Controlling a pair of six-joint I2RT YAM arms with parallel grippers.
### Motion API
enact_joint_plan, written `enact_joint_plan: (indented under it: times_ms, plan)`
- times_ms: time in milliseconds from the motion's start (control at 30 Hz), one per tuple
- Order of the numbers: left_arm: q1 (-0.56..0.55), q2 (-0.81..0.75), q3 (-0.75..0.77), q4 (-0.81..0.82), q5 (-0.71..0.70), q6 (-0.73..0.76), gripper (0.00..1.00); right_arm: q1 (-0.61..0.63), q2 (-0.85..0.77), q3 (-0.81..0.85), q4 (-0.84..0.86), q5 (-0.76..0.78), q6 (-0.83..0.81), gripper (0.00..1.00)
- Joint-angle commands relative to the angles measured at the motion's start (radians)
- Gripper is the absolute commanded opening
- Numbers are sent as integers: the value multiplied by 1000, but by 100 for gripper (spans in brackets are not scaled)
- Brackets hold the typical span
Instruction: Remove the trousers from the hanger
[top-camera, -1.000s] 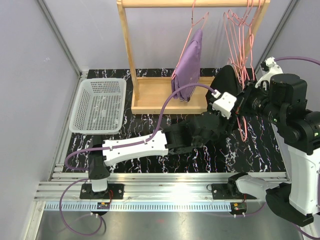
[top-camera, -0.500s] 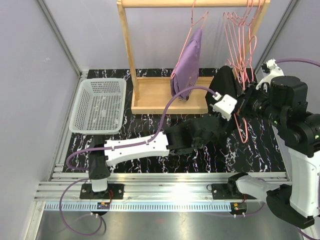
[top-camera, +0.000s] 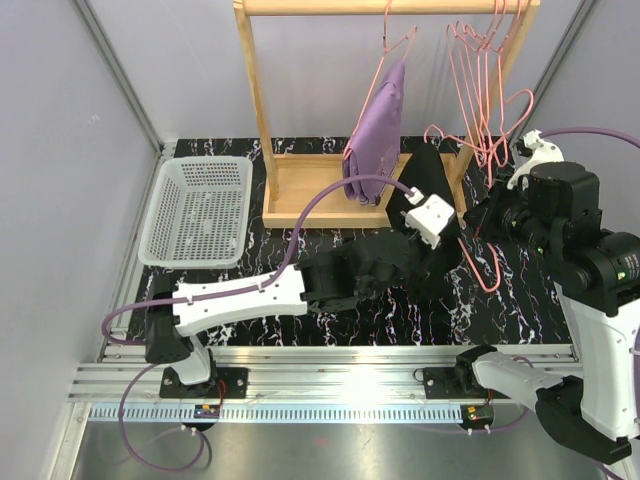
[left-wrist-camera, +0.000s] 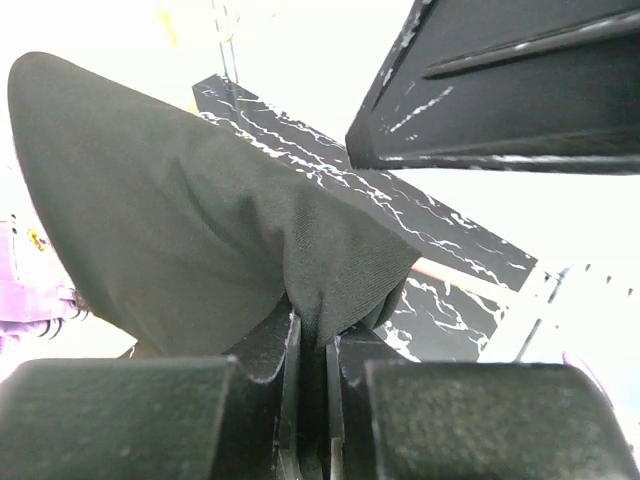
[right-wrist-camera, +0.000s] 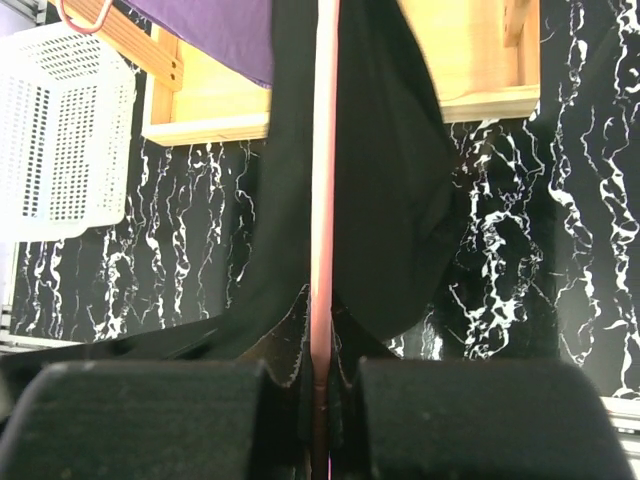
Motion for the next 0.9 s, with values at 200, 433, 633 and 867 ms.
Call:
enact_joint_plan:
  times_ms: [200,433,633,867]
  plan:
    - [-4,-118,-26,51,72,20,0,-1,-9,57,137,36,-65,0]
    - [-4,-157,-24,51,101,11,12,-1,-29,-9,142,112,-98,0]
    - [-4,-155,-24,59,112,25,12,-1,-78,-24,260,-166,-48,0]
    - [-4,-108,19,19,124,29,27,-1,-40,120,228,-247,-28,0]
